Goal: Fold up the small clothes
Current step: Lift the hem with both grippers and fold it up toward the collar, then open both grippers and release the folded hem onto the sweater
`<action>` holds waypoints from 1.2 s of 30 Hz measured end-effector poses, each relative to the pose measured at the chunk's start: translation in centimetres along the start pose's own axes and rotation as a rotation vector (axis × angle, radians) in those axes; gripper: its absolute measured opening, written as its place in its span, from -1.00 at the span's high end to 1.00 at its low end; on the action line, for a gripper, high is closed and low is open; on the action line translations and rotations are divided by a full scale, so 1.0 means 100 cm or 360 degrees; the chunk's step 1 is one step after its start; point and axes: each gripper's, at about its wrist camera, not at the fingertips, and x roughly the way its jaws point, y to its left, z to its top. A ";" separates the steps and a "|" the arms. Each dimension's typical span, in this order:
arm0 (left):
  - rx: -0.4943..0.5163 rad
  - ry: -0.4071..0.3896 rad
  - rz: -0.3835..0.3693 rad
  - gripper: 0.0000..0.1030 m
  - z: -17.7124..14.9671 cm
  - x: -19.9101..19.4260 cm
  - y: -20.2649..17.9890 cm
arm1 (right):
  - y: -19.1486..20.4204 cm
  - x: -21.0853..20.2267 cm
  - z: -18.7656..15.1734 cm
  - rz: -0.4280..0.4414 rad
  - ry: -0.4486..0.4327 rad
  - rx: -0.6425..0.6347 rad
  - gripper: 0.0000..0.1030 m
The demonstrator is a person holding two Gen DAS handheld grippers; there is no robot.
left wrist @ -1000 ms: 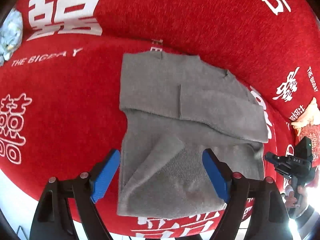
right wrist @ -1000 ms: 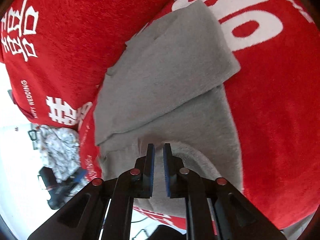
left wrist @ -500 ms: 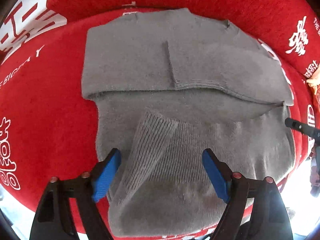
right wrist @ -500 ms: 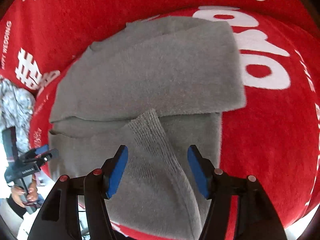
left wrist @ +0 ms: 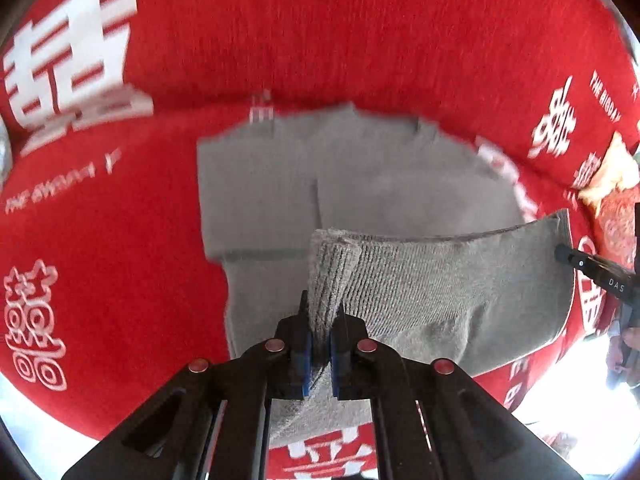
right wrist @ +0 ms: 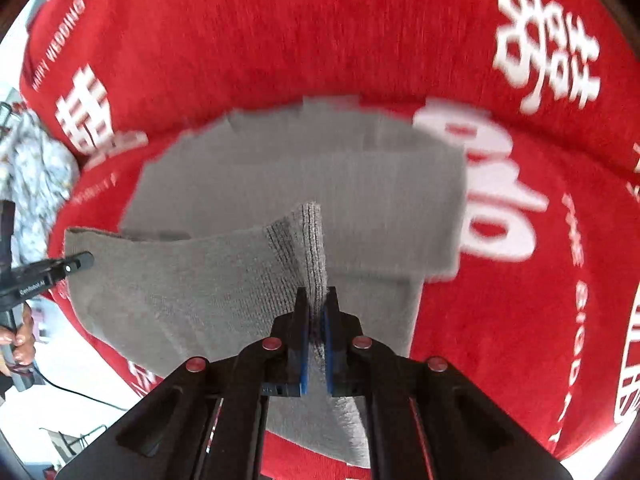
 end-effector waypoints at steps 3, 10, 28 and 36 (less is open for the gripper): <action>-0.0008 -0.0113 0.0000 0.86 0.032 -0.016 0.001 | 0.001 -0.014 0.033 -0.0015 -0.0113 -0.0042 0.88; 0.0014 -0.0252 0.0143 0.85 0.113 0.021 -0.011 | -0.003 0.019 0.109 -0.0062 -0.0218 -0.0060 0.88; -0.0126 -0.0052 0.0635 0.06 0.153 0.168 0.018 | -0.055 0.168 0.129 -0.0071 0.0009 0.0224 0.86; -0.0266 -0.0048 0.0690 -0.13 0.150 0.123 0.056 | -0.063 0.129 0.125 -0.0111 -0.0018 0.0369 0.81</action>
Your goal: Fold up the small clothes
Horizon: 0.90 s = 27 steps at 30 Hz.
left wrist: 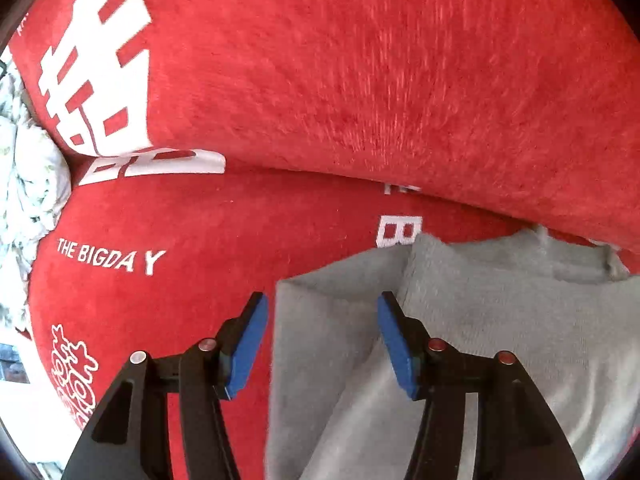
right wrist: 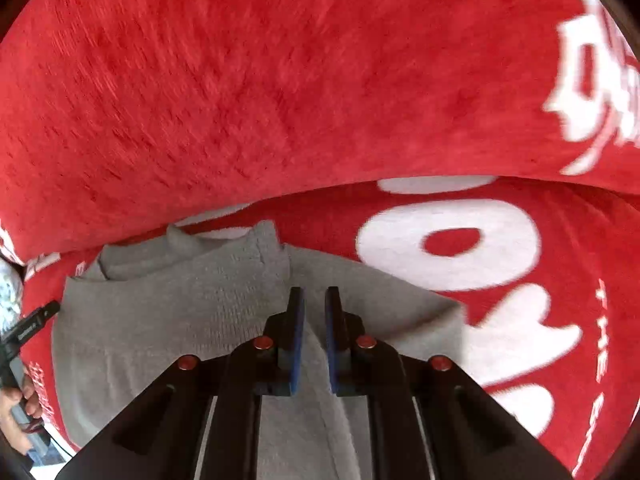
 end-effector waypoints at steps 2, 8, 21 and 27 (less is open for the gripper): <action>0.0018 0.0008 -0.0107 -0.13 -0.008 -0.013 0.002 | 0.007 -0.013 -0.009 0.0086 0.0005 -0.0043 0.81; 0.0091 0.0098 -0.0168 -0.13 -0.053 -0.015 -0.025 | 0.024 -0.004 -0.044 0.0163 0.0120 -0.0152 0.81; -0.0118 0.0305 -0.0120 -0.38 -0.118 -0.035 0.043 | -0.046 -0.023 -0.087 0.0260 0.0270 0.0175 0.62; -0.0301 0.0463 -0.0313 -0.38 -0.144 -0.034 0.064 | -0.040 -0.041 -0.146 0.0572 0.0428 0.0452 -0.09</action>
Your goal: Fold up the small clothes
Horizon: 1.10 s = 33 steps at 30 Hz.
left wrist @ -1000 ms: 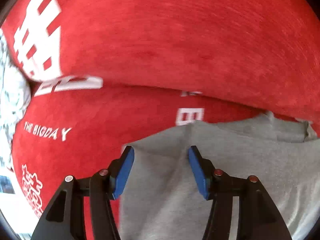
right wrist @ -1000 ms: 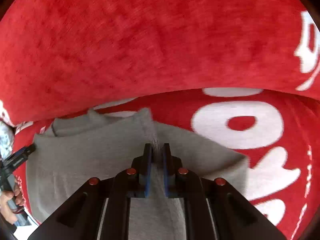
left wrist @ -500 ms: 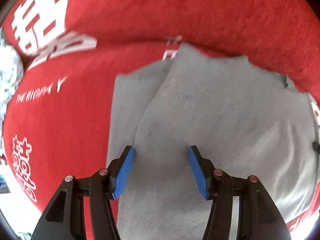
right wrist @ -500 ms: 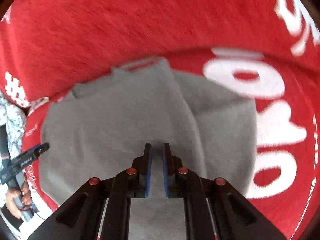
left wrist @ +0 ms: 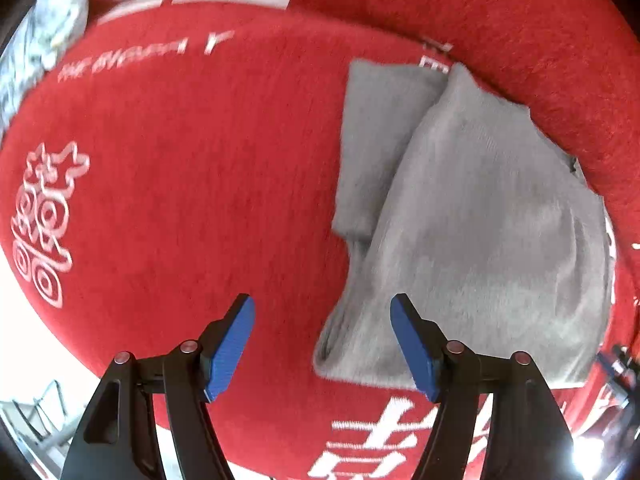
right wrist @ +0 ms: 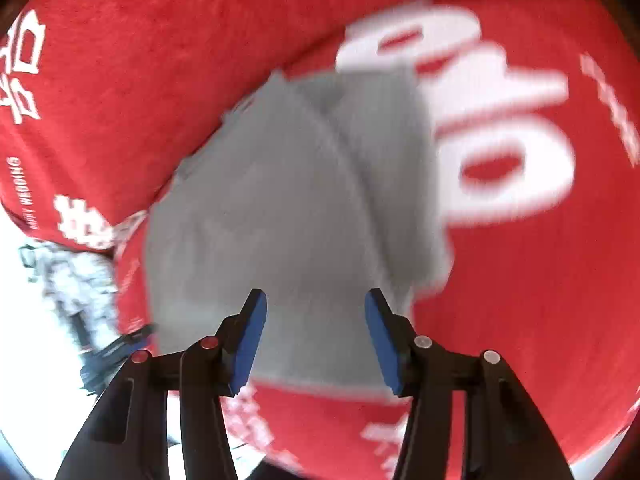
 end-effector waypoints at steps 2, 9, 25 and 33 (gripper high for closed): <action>0.0016 0.0022 -0.0051 -0.38 -0.005 0.004 0.001 | -0.005 0.012 -0.020 0.0074 0.0049 0.0115 -0.09; 0.0153 0.0080 -0.0144 -0.12 0.004 0.030 -0.002 | -0.041 0.031 -0.054 0.0127 -0.0194 0.0676 -0.09; 0.0451 0.0042 -0.0233 0.78 0.002 0.040 -0.007 | -0.021 0.022 -0.039 -0.0382 -0.0245 0.0306 0.83; 0.0480 -0.0004 -0.0195 0.78 0.017 0.002 0.005 | 0.003 -0.003 -0.066 -0.0398 -0.0171 0.0297 0.64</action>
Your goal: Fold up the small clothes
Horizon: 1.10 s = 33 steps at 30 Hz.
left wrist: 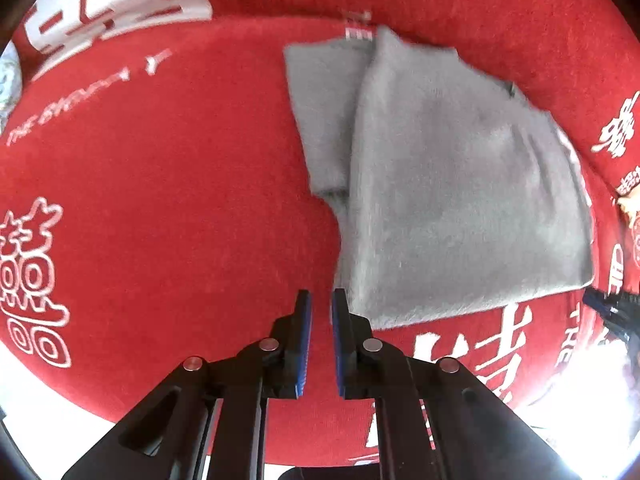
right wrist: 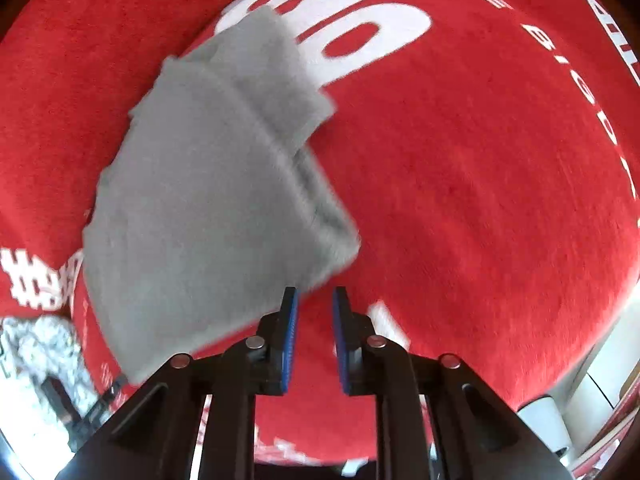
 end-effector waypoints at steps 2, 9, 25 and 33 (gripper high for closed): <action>-0.0013 -0.0047 -0.0034 0.78 0.013 -0.009 0.002 | 0.014 -0.008 0.000 -0.0002 -0.0034 -0.0124 0.64; 0.0027 -0.0204 -0.0114 0.78 0.091 0.005 -0.032 | 0.085 0.016 0.038 0.0006 -0.0091 -0.0393 0.64; -0.0080 -0.0081 0.0055 0.77 0.119 0.055 -0.011 | 0.088 0.044 0.060 -0.0030 -0.0057 -0.0354 0.78; -0.0066 -0.0068 0.0081 0.77 0.098 0.038 -0.018 | 0.092 0.024 0.038 0.0005 -0.0090 -0.0359 0.69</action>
